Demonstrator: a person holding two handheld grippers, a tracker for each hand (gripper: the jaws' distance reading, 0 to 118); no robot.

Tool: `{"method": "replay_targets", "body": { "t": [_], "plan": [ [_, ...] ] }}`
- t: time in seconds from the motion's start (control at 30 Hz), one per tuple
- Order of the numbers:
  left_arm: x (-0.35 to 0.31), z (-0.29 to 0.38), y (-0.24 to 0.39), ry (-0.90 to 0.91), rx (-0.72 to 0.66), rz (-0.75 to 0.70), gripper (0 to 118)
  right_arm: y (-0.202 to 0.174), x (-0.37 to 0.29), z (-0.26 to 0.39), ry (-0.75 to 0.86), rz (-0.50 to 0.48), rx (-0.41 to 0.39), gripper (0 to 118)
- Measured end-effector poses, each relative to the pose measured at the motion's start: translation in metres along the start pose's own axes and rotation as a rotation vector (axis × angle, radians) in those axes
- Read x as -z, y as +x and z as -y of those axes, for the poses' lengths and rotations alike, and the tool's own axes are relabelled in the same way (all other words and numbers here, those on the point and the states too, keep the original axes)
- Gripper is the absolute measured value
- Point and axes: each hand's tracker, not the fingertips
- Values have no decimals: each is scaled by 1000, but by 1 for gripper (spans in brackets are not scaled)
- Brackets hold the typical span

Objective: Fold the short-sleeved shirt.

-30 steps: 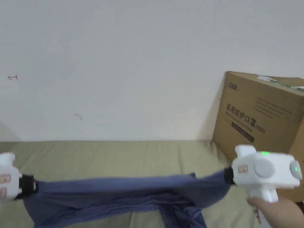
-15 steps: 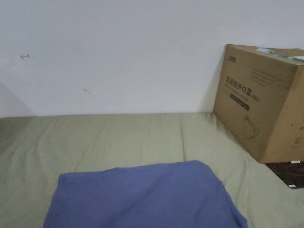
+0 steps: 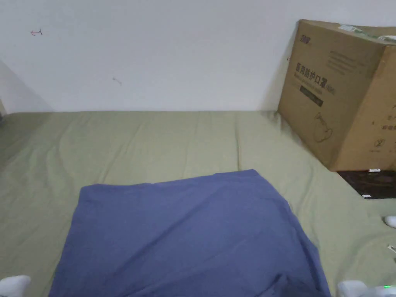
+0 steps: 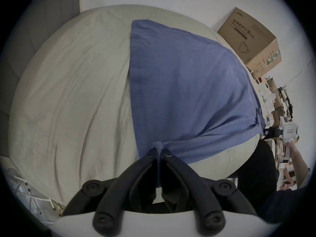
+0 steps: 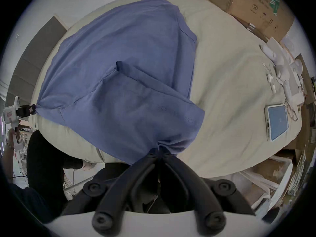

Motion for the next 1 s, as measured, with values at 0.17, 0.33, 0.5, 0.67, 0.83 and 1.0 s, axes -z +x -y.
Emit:
{"method": "replay_targets", "body": {
  "t": [0.17,0.33,0.5,0.67,0.83,1.0],
  "plan": [
    [-19,4,-5,89,-54,67,116,-5,-10,5,45,-21,4,115],
    [-57,15,10,196,-56,102,117,-17,-40,9,198,-95,75,115],
    [-92,17,25,339,-81,119,117,-44,-85,2,472,-177,162,115],
    [-122,23,41,526,-71,79,15,-74,-117,-1,708,-188,181,38],
    [-119,13,53,428,11,-43,2,-91,-128,-8,752,-210,178,0],
    [-64,-3,27,116,-78,-40,51,-109,-129,-6,715,-220,139,0]
  ]
}}
